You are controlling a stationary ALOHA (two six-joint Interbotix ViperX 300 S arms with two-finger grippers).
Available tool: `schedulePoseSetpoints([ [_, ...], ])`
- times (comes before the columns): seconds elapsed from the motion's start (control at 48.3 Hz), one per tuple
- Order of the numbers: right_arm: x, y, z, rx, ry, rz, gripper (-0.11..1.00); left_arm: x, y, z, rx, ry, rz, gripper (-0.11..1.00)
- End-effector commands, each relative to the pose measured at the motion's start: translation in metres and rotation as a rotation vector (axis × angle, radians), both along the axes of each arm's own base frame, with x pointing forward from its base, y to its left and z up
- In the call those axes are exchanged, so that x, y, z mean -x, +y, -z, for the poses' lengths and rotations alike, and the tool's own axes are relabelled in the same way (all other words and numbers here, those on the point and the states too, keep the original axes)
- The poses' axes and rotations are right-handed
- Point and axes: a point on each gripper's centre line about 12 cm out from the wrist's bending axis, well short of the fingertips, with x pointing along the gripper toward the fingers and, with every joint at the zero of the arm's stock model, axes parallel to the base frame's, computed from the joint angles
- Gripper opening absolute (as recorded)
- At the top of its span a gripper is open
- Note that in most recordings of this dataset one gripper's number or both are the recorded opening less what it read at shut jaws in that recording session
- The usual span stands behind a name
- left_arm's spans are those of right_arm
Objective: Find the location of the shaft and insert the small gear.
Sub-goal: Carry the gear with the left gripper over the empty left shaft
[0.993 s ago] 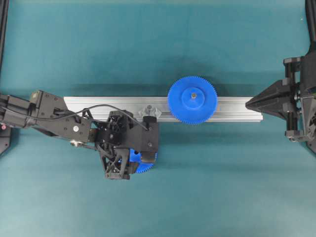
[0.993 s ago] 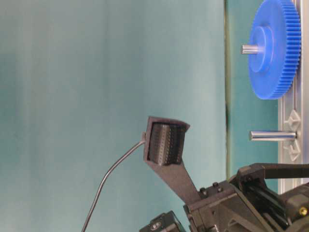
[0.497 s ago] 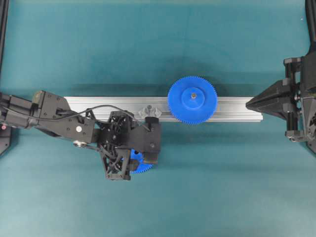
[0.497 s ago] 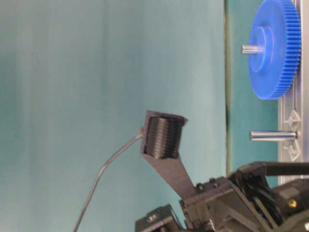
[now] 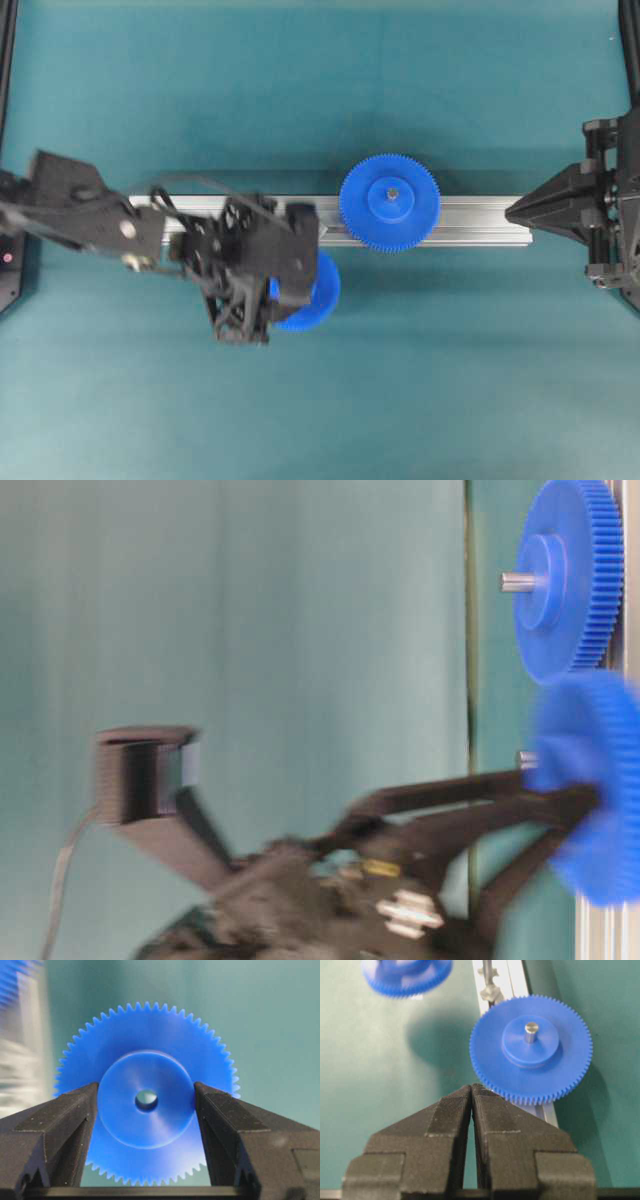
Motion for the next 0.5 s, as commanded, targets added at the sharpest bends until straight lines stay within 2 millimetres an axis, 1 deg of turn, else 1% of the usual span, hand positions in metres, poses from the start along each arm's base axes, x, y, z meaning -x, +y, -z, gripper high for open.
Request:
schedulePoseSetpoints([
  [0.0, -0.001, 0.000, -0.006, -0.008, -0.026, 0.007, 0.12, 0.001, 0.013, -0.032, 0.001, -0.084, -0.030, 0.65],
  [0.145, 0.002, 0.000, -0.006, -0.008, -0.034, 0.007, 0.12, 0.004, 0.035, -0.040, -0.033, -0.108, -0.057, 0.65],
  [0.29, 0.004, 0.000, -0.006, -0.007, -0.040, 0.008, 0.12, 0.003, 0.046, -0.040, -0.077, -0.108, -0.045, 0.65],
  [0.476, 0.007, 0.000, -0.006, -0.007, -0.048, 0.008, 0.12, 0.000, 0.056, -0.029, -0.094, -0.078, -0.056, 0.65],
])
